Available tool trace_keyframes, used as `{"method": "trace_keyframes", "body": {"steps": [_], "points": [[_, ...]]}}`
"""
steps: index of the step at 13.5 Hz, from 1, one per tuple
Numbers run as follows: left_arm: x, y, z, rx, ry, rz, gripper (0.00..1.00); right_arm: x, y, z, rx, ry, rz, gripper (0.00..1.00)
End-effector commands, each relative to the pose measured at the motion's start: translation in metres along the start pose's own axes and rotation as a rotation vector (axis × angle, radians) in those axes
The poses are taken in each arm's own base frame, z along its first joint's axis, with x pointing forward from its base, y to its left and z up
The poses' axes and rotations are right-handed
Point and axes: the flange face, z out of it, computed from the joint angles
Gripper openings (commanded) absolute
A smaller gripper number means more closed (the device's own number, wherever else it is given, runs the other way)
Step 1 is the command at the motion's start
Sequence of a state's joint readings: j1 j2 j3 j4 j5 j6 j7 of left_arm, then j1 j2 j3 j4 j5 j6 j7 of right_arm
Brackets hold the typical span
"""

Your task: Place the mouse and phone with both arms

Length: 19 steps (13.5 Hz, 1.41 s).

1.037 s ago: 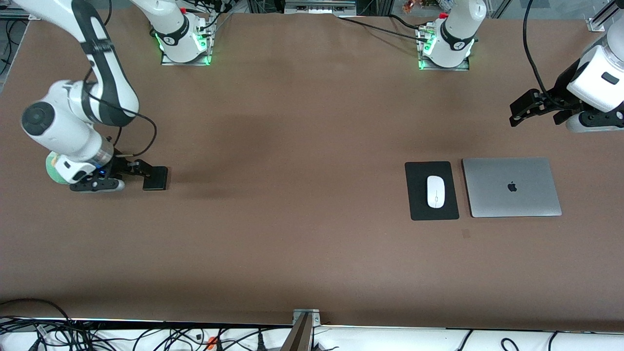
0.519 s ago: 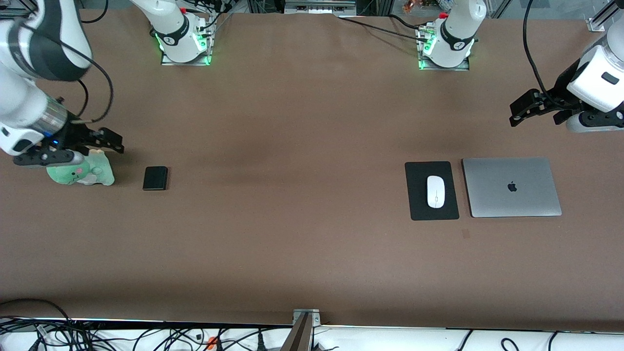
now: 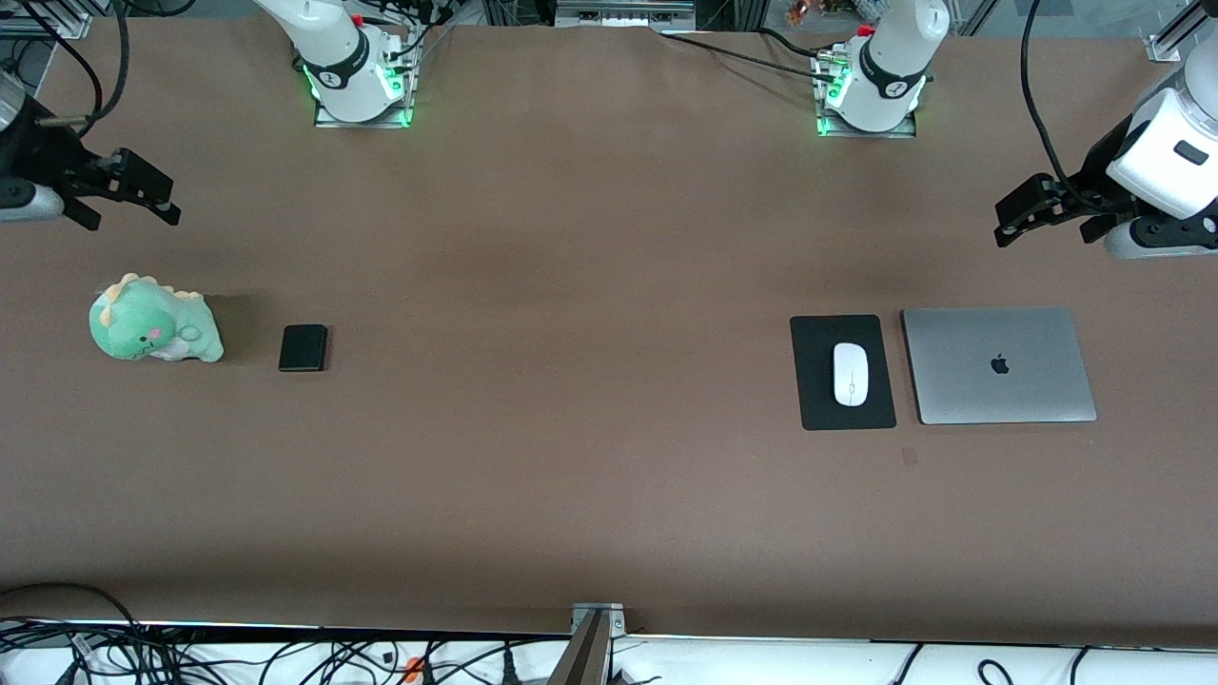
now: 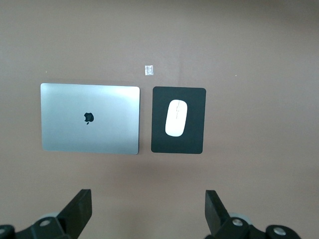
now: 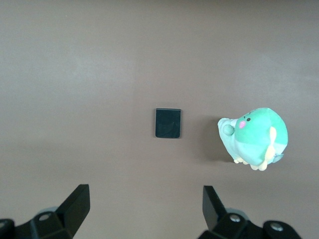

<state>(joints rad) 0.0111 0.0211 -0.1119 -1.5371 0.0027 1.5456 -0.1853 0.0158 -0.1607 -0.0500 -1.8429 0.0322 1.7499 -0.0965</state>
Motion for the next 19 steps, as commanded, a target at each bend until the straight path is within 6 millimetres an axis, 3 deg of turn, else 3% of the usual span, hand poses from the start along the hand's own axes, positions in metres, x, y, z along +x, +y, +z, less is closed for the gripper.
{"method": "trace_keyframes", "body": {"steps": [1,3,10,19], "points": [[-0.002,0.002,-0.009,-0.015,-0.004,-0.002,1.0,0.005,0.009,-0.022,-0.013,-0.028,0.02,1.0],[-0.004,0.006,-0.011,-0.015,-0.001,-0.014,1.0,0.019,0.015,-0.03,-0.015,-0.068,0.032,1.0],[-0.01,0.023,-0.011,-0.011,-0.016,-0.025,1.0,0.025,0.015,-0.021,-0.033,-0.084,0.034,1.0],[-0.01,0.023,-0.011,-0.011,-0.017,-0.036,1.0,0.029,0.014,-0.017,-0.035,-0.09,0.034,1.0]]}}
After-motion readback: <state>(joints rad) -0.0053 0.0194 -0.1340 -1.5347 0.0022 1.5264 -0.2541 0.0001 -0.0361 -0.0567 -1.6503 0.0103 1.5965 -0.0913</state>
